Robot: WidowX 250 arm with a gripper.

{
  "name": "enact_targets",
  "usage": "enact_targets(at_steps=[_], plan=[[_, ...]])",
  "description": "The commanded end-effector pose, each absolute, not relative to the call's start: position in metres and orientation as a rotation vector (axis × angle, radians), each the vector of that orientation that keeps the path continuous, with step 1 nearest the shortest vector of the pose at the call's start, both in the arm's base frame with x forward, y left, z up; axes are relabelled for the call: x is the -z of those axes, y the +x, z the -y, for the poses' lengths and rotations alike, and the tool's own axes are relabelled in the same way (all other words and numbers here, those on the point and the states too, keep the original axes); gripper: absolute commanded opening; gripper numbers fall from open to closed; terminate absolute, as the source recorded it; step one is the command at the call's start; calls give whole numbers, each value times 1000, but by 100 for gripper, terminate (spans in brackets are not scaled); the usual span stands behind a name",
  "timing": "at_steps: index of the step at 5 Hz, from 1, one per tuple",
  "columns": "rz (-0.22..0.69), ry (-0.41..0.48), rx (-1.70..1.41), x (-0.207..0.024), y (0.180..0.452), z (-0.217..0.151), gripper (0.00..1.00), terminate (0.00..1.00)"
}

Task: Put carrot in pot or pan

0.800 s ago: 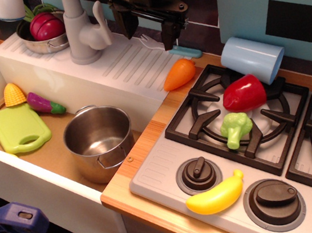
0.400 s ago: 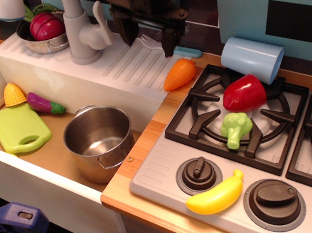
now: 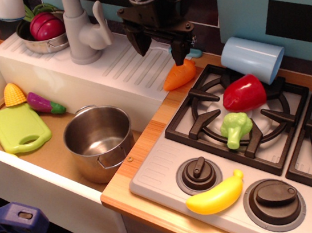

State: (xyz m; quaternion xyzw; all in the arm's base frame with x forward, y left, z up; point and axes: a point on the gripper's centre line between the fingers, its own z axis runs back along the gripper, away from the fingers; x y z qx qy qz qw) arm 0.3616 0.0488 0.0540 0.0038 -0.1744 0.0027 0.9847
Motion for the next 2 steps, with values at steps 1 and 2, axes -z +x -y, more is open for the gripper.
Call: enact_targets(at_steps=[1, 2], plan=[[422, -14, -4, -57, 376, -49, 100, 0], [443, -41, -3, -52, 381, -45, 100, 0]])
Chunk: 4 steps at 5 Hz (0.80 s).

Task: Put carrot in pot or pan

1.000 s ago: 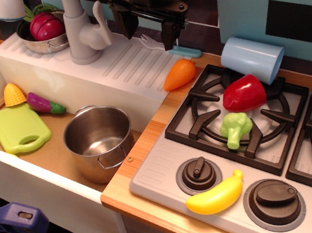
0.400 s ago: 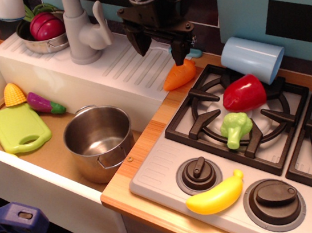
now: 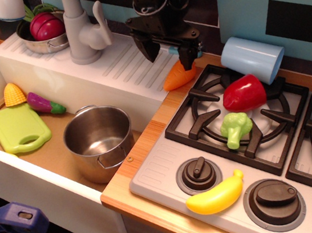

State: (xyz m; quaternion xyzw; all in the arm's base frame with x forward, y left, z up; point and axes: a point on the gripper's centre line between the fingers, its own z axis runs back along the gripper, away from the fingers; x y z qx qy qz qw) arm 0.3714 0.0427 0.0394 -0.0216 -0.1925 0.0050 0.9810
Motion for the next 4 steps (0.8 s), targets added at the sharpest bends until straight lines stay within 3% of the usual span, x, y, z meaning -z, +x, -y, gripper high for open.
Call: enact_targets(at_steps=[1, 4], plan=[[456, -68, -16, -43, 381, -44, 100, 0], [462, -102, -68, -17, 374, -39, 100, 0]])
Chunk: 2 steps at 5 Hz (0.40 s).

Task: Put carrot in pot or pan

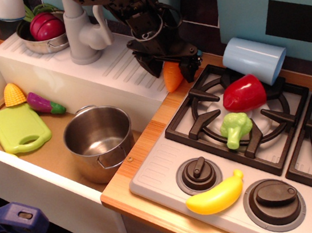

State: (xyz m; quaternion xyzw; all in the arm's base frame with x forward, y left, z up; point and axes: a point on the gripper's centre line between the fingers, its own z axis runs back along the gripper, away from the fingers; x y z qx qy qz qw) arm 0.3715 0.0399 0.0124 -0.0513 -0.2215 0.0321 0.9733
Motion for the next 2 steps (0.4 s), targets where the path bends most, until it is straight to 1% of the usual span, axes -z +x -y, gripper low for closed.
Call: enact_targets(at_steps=[1, 2], plan=[[467, -99, -80, -12, 376, -38, 0, 0], [434, -12, -79, -27, 371, -44, 0, 0]])
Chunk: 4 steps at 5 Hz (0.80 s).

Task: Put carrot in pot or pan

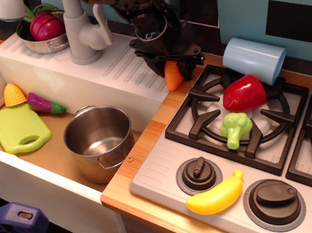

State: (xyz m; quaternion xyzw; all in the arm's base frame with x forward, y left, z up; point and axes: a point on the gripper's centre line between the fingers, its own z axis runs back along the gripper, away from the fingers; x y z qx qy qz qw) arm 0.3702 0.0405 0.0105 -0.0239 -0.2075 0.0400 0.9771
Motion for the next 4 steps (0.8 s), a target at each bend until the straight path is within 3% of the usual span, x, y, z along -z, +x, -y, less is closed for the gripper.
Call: enact_targets(at_steps=[1, 2, 4], plan=[[421, 82, -75, -43, 359, -60, 0, 0], [378, 194, -71, -62, 340, -77, 0, 0], [320, 277, -126, -61, 300, -95, 0, 0]])
